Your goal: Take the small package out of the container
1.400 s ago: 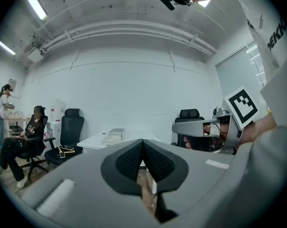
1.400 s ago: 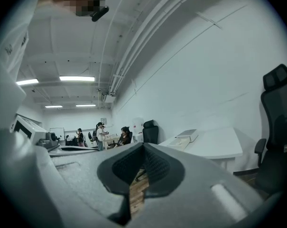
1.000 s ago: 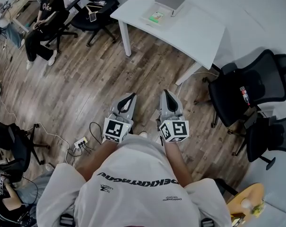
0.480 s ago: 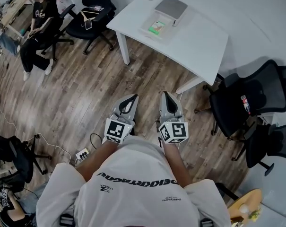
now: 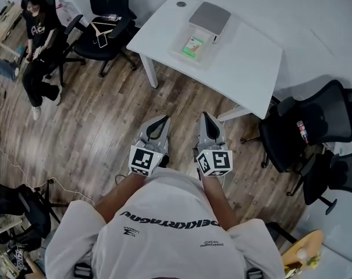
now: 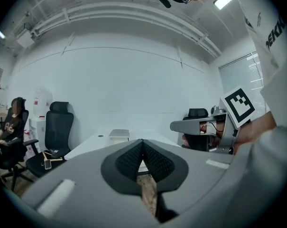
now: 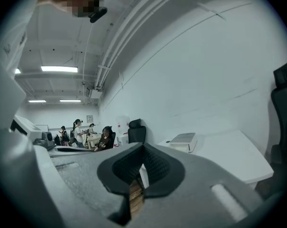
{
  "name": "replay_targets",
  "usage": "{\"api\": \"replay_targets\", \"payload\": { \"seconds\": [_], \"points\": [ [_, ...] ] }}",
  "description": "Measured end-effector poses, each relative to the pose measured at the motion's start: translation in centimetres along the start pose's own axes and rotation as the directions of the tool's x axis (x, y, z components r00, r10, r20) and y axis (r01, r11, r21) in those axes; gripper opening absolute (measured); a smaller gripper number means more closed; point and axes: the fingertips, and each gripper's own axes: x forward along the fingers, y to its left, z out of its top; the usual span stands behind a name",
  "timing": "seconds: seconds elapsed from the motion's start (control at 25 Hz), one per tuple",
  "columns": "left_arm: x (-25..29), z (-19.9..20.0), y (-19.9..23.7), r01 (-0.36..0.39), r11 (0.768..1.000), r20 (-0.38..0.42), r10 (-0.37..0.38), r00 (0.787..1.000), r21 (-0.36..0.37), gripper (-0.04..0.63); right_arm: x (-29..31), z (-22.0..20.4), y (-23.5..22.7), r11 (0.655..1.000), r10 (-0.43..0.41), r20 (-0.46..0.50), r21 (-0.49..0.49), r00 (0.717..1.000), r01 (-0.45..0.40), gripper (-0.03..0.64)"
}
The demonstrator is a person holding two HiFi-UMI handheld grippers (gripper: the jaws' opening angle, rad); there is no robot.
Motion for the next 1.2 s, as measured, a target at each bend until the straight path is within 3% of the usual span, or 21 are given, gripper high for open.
{"api": "replay_targets", "payload": {
  "seconds": [0.6,1.2],
  "points": [
    [6.3,1.0,7.4,0.079,0.997,-0.006,-0.079,0.997,-0.003,-0.002,8.4,1.3,-1.3,0.996,-0.092,-0.001,-0.023,0.996,0.092,-0.002],
    [8.5,0.2,9.3,0.122,0.992,-0.034,-0.123,0.992,-0.026,-0.002,10.6,1.1,-2.0,0.989,-0.149,-0.010,-0.025,0.989,0.149,-0.002]
  ]
}}
